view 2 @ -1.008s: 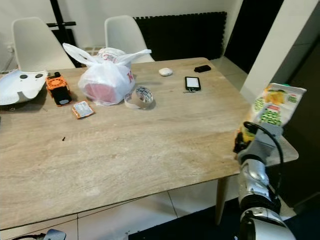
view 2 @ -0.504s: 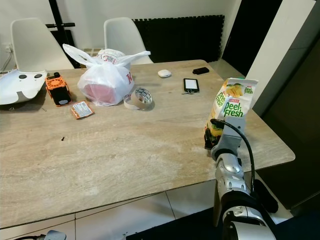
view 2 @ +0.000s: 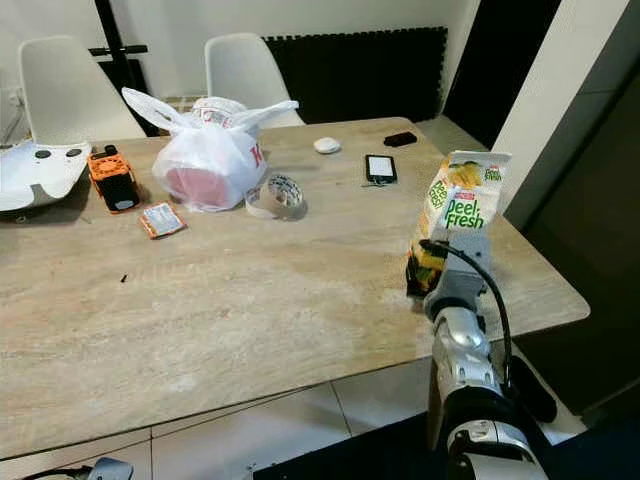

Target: Restocking fridge

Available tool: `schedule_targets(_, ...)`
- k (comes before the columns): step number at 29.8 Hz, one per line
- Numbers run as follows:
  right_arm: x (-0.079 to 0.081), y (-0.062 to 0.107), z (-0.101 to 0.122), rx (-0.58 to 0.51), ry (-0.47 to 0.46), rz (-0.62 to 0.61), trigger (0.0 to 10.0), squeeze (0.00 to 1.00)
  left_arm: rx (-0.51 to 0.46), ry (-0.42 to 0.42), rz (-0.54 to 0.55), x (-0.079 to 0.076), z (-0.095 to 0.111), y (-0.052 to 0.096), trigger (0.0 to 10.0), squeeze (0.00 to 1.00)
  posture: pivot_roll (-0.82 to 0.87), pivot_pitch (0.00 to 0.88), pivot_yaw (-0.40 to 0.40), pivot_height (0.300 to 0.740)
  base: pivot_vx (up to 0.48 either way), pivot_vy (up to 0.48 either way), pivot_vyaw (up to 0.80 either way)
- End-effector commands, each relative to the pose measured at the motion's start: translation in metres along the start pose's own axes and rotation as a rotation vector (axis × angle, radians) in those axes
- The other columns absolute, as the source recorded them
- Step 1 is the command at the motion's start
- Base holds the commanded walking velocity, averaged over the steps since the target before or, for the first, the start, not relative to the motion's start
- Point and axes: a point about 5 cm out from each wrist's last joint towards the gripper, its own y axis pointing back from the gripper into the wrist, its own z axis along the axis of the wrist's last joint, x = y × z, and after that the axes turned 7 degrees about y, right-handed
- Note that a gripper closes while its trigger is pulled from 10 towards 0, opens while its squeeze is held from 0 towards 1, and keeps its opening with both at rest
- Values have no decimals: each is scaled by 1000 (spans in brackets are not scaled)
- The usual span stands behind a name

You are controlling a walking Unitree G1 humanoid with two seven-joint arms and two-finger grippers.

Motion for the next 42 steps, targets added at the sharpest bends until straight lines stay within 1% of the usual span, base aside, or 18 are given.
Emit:
schedule_targets(1, 0, -3, 21, -90, 29, 0, 10000, 0, 19, -1, -11, -2, -4, 1, 10000, 0, 55, 0, -16, 740, 0, 0, 0)
schedule_targets(4, 0, -3, 24, -98, 30, 0, 10000, 0, 19, -2, -11, -2, -3, 1, 10000, 0, 55, 0, -16, 740, 0, 0, 0)
schedule_targets(7, 1, -6, 31, -117, 44, -1, 10000, 0, 20, -4, -10, -1, -3, 1, 10000, 0, 57, 0, -11, 740, 0, 0, 0)
schedule_targets(12, 0, -12, 41, -121, 63, -53, 10000, 0, 20, -7, -12, -1, -3, 0, 10000, 0, 61, 0, -7, 740, 0, 0, 0)
schedule_targets(15, 0, -13, 44, -125, 51, -62, 10000, 0, 19, -7, -11, 0, -3, 0, 10000, 0, 63, 0, -6, 740, 0, 0, 0)
schedule_targets(16, 1, -13, 49, -159, 76, -66, 10000, 0, 18, -7, -10, 0, -3, 1, 10000, 0, 64, 0, -4, 740, 0, 0, 0)
schedule_targets(17, 1, -13, 50, -169, 85, -66, 10000, 0, 18, -6, -9, 0, -3, 1, 10000, 0, 64, 0, -4, 740, 0, 0, 0)
schedule_targets(19, 1, -13, 51, -178, 79, -66, 10000, 0, 19, -8, -9, 0, -3, 1, 10000, 0, 62, 0, -3, 740, 0, 0, 0)
schedule_targets(21, 2, -13, 45, -140, 71, -63, 10000, 0, 21, -9, -9, 0, -3, 1, 10000, 0, 62, 0, -3, 740, 0, 0, 0)
schedule_targets(22, 2, -13, 45, -140, 71, -63, 10000, 0, 21, -9, -9, 0, -3, 1, 10000, 0, 62, 0, -3, 740, 0, 0, 0)
schedule_targets(26, 2, -9, 18, -24, 49, -58, 10000, 0, 21, -8, -10, 0, -3, 1, 10000, 0, 64, 0, -4, 740, 0, 0, 0)
schedule_targets(33, -6, 3, -8, 40, 86, -125, 10000, 0, 25, -15, -16, 1, -3, 1, 10000, 0, 53, 0, 3, 740, 0, 0, 0)
schedule_targets(35, -6, 4, -13, 58, 87, -127, 10000, 0, 25, -15, -16, 1, -3, 1, 10000, 0, 53, 0, 3, 740, 0, 0, 0)
schedule_targets(37, -4, 8, -28, 117, 70, -112, 10000, 0, 25, -18, -15, 1, -3, 1, 10000, 0, 53, 0, 4, 740, 0, 0, 0)
schedule_targets(39, -4, 9, -29, 120, 69, -111, 10000, 0, 25, -19, -14, 1, -3, 1, 10000, 0, 53, 0, 4, 740, 0, 0, 0)
schedule_targets(40, -4, 9, -26, 96, 62, -112, 10000, 82, 24, -21, -14, 2, -2, 1, 10000, 0, 51, 0, 7, 740, 0, 0, 0)
schedule_targets(41, -5, 8, -23, 81, 58, -116, 10000, 1000, 24, -21, -14, 2, -2, 0, 10000, 0, 49, 0, 9, 740, 0, 0, 0)
schedule_targets(42, -5, 8, -23, 81, 58, -116, 10000, 1000, 24, -21, -14, 2, -2, 0, 10000, 0, 49, 0, 9, 740, 0, 0, 0)
